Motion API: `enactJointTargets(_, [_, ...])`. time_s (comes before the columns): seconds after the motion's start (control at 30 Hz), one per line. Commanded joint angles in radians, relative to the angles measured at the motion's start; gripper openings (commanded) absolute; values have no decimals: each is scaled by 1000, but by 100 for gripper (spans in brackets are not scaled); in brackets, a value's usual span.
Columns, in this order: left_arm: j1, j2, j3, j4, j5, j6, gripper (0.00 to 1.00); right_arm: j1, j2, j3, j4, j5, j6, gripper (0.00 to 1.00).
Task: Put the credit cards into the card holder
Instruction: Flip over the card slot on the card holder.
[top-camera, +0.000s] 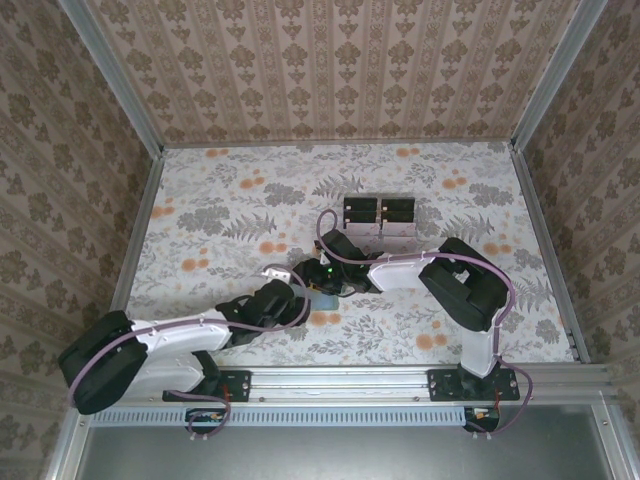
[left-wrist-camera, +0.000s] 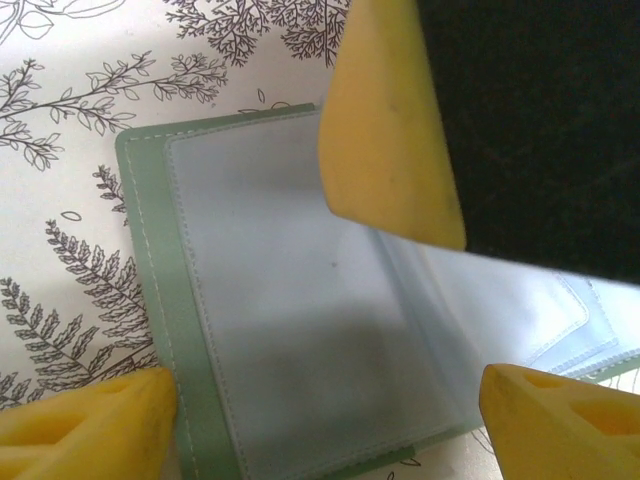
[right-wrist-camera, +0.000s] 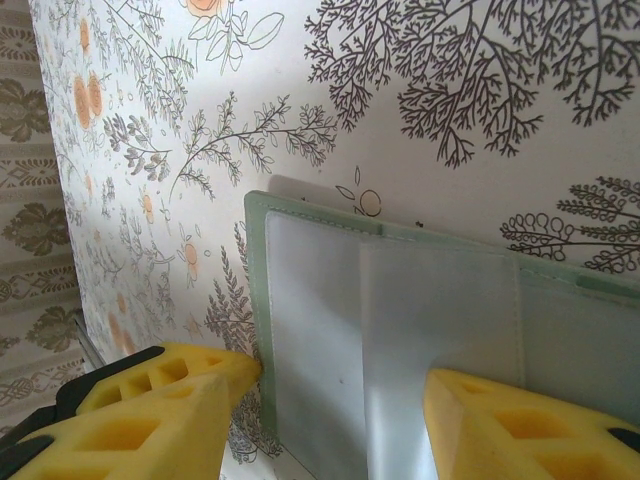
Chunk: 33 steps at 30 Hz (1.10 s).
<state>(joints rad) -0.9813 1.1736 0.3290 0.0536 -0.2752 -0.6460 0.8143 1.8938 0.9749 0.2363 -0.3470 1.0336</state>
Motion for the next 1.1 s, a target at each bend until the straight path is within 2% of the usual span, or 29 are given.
enactJointTargets(0.0, [-14,24,33,-6,-60,-8,82,4,21,-3,-5,-8,19,56])
enactJointTargets(0.33, [-29,85,45,-63,-113,-64,81,-5,-25,2,-14,-18,9,56])
enactJointTargets(0.73, [-44,146,60,-49,-111,-83,80,-36,-155,-11,-109,30,-52,58])
enactJointTargets(1.07, [-45,145,57,-45,-110,-86,80,-40,-140,-35,-107,46,-56,58])
